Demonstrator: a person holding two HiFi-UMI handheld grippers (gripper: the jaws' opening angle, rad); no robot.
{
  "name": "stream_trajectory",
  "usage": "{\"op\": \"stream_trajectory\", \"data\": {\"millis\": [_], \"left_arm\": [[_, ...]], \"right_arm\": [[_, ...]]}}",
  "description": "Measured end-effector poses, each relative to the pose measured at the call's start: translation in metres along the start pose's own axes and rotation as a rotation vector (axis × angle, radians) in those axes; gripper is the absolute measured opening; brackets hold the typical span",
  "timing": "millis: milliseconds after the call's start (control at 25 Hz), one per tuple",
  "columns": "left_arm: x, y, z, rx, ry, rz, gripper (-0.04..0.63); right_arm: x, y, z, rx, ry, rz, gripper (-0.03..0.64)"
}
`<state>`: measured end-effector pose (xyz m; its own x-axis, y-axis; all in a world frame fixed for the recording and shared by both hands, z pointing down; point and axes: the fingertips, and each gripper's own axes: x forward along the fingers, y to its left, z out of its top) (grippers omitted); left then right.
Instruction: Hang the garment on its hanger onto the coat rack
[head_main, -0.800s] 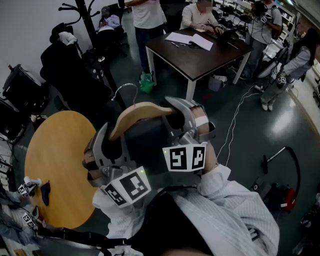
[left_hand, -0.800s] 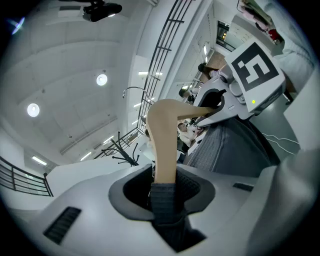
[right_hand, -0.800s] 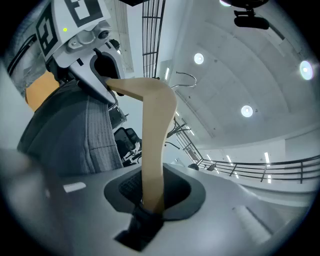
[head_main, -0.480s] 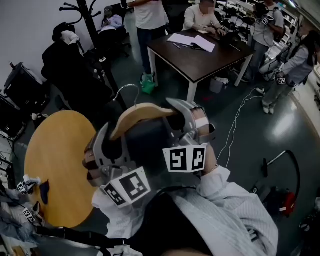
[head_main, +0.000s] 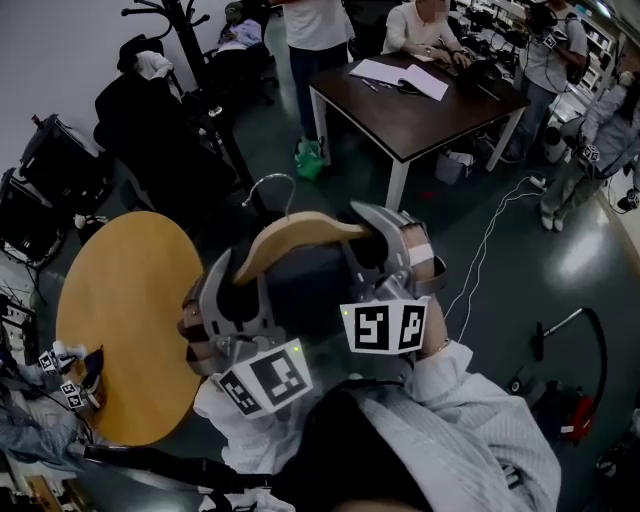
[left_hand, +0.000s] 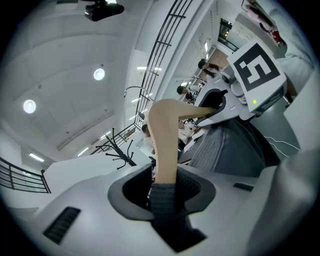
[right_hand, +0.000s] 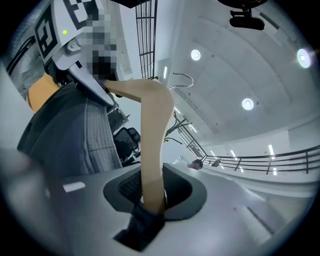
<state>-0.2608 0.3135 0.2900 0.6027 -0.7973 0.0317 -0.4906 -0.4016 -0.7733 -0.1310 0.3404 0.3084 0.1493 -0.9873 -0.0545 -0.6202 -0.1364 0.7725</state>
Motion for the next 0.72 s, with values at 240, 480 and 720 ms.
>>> {"op": "stream_trajectory", "data": {"millis": [240,480,720], "left_arm": [[0.041,-0.009,-0.013,-0.016,0.016,-0.034,0.109],[0.12,0.009,-0.034,-0.019,0.033,-0.032,0.109],[0.205,0.036,-0.05,-0.026,0.008,-0.025,0.109]], "right_arm": [[0.036,0.004,-0.023,0.0,0.015,0.016,0.083],[0.12,0.0,-0.038,-0.001,0.008,0.025,0.083],[0.208,-0.014,-0.046,-0.01,0.002,0.001,0.084]]}}
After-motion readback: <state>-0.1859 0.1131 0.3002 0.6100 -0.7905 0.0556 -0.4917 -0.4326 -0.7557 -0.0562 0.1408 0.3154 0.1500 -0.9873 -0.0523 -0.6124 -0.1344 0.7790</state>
